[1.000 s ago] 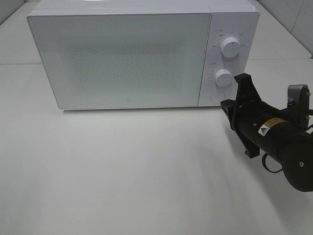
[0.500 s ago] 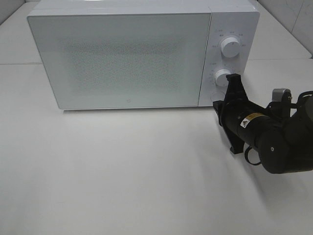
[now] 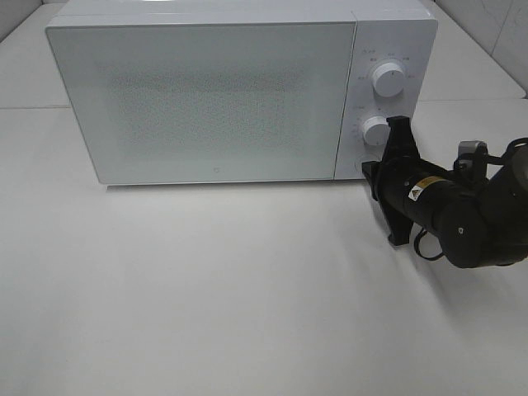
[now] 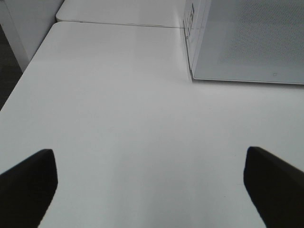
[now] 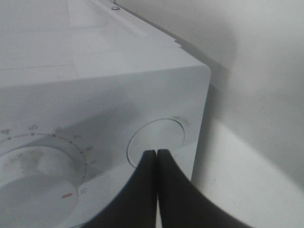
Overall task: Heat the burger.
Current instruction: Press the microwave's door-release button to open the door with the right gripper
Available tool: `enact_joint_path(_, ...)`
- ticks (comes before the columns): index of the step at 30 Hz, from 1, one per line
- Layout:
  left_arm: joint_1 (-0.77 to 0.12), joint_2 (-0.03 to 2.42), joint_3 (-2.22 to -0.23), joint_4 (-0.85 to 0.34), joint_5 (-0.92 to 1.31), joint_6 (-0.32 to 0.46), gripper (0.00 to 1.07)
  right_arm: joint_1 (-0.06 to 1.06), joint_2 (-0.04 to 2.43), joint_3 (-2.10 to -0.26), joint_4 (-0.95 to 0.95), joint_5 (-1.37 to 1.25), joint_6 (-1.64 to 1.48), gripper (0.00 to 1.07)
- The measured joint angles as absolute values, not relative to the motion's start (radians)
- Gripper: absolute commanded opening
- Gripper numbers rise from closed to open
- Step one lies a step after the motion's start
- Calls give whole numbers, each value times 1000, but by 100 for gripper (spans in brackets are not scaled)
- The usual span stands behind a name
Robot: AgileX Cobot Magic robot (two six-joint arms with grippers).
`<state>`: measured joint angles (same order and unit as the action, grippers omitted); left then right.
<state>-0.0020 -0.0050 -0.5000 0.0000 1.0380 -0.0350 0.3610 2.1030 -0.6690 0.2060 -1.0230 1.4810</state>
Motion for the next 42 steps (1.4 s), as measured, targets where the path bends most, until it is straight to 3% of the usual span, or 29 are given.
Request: enact_joint_path(42, -2, -5, -500, 0, 1038, -35, 101, 360, 2129, -748, 270, -952, 1402, 0)
